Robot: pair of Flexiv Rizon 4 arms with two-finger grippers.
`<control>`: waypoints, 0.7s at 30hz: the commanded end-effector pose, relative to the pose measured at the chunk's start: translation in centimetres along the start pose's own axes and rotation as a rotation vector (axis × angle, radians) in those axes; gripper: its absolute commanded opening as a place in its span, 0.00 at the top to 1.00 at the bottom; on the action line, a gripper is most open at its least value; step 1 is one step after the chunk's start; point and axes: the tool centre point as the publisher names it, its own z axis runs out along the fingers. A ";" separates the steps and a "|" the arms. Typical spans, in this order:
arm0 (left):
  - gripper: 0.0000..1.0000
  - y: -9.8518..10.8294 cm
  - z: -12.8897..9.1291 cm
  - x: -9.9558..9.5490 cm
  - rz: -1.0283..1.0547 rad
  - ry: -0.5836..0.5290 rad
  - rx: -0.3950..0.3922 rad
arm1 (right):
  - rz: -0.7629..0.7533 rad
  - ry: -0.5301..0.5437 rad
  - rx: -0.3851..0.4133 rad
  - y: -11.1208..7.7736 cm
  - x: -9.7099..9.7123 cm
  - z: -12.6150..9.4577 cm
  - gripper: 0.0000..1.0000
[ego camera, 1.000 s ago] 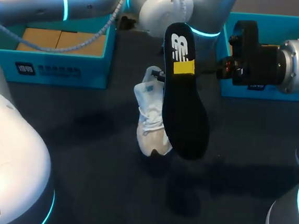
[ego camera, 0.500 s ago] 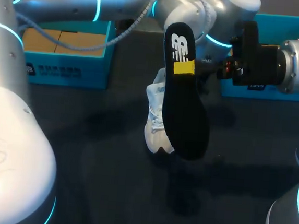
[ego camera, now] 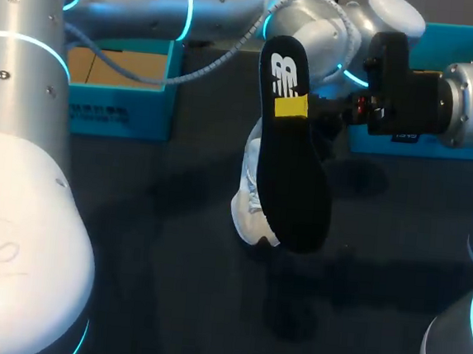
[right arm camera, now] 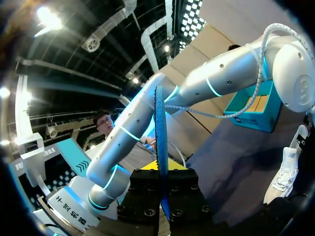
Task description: Take the shoe out of the shoebox, open the shoe tongue, remove and reinsert the insole, then place the shoe into the shoebox
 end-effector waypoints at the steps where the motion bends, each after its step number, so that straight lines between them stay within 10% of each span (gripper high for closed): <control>1: 0.40 0.3 0.4 -0.4 0.008 0.001 0.019 | 0.002 -0.001 0.003 0.2 -0.1 0.3 1.00; 2: 0.04 0.2 0.4 -0.3 0.011 -0.007 0.027 | 0.002 -0.001 0.003 0.2 -0.1 0.3 1.00; 3: 0.00 0.1 0.1 0.0 0.015 -0.029 0.027 | 0.002 -0.001 0.003 0.2 -0.1 0.3 1.00; 21: 0.00 0.1 -8.1 2.1 0.027 -0.304 -0.029 | 0.002 -0.001 0.003 0.2 -0.1 0.3 1.00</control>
